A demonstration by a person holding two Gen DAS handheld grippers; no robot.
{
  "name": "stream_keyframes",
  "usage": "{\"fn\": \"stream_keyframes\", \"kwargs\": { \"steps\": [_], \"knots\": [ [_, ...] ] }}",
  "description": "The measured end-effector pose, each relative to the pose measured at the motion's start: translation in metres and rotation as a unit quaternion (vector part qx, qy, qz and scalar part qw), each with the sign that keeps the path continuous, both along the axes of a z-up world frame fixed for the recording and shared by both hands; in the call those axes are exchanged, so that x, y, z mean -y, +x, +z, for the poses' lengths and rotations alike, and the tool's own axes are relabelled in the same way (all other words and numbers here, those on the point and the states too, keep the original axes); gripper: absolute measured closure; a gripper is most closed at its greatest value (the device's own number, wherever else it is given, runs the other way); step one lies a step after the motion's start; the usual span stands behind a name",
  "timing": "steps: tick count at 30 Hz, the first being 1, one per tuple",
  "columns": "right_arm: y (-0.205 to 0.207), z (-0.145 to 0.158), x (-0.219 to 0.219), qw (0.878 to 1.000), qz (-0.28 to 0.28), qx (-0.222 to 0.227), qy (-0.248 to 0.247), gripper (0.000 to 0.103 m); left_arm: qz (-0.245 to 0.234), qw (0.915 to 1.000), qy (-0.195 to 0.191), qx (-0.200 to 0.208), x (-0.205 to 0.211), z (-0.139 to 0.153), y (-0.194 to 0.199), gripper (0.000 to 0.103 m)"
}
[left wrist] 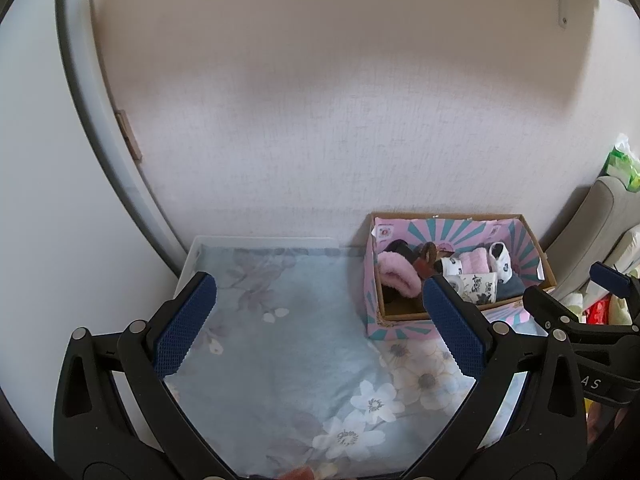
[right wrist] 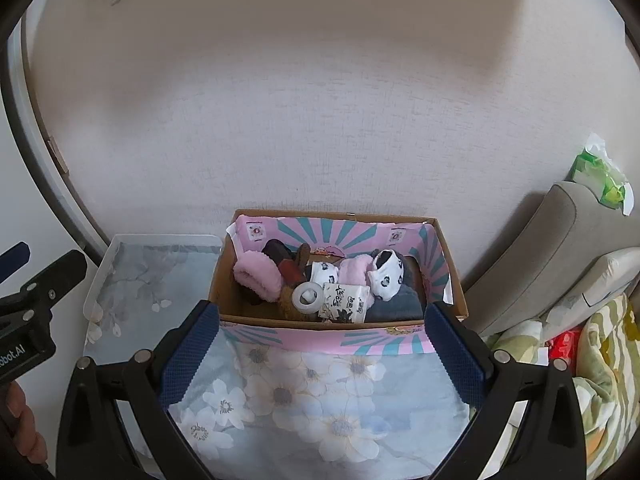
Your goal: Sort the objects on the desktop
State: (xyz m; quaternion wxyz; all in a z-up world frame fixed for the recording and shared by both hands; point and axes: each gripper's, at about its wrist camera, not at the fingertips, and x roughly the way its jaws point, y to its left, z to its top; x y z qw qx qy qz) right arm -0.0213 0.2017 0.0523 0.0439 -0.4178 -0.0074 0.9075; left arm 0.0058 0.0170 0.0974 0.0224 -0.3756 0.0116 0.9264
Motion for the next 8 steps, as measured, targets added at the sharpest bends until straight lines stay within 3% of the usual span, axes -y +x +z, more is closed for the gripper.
{"fn": "stream_keyframes", "kwargs": {
  "steps": [8],
  "knots": [
    [-0.0024, -0.0014, -0.0006, 1.0, 0.003, 0.007, 0.002, 0.001, 0.002, 1.0, -0.005, -0.003, -0.0007, -0.0003, -0.0025, 0.0]
  ]
}}
